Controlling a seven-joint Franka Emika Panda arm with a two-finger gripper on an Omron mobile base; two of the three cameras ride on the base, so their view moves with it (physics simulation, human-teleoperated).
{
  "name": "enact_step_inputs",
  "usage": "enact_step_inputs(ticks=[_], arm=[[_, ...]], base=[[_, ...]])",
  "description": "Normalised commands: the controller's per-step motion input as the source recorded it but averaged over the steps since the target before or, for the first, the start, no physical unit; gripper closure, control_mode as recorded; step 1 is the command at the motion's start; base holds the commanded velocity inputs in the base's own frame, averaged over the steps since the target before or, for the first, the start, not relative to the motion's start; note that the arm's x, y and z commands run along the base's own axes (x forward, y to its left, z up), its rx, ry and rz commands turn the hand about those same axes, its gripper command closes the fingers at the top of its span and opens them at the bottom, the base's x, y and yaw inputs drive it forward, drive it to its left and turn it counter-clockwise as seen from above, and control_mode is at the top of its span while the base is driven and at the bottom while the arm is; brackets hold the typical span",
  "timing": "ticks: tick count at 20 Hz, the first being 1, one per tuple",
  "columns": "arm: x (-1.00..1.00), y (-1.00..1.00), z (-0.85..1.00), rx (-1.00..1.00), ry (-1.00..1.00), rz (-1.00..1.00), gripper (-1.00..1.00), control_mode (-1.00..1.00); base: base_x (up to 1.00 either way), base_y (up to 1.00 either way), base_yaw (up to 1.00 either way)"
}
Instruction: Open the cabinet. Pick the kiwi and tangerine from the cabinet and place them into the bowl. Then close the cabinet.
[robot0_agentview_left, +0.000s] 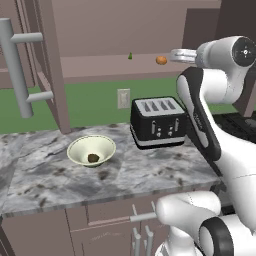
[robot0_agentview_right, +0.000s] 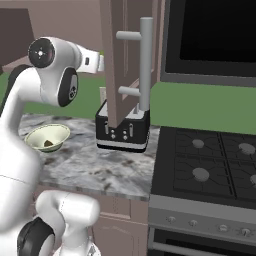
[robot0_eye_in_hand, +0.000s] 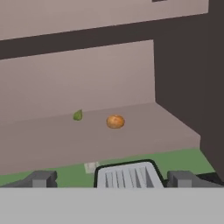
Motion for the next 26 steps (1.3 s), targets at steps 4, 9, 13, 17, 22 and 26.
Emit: enact_step_inputs(ticks=[4, 9, 13, 17, 22, 26], arm=[[0.54, -0.01, -0.13, -0.03, 0.06, 0.0, -1.0, -1.0], [0.56, -0.03, -0.13, -0.03, 0.06, 0.0, -1.0, -1.0], [0.5, -0.01, -0.12, -0.02, 0.02, 0.0, -1.0, -1.0], [0.43, 0.0, -0.27, -0.05, 0.0, 0.0, -1.0, -1.0], [0.44, 0.0, -0.2, -0.01, 0.0, 0.0, -1.0, -1.0], [0.61, -0.02, -0.01, 0.0, 0.0, 0.0, -1.0, -1.0]], base=[[0.0, 0.0, 0.0], [0.0, 0.0, 0.0], [0.0, 0.0, 0.0], [0.0, 0.0, 0.0], [0.0, 0.0, 0.0], [0.0, 0.0, 0.0]])
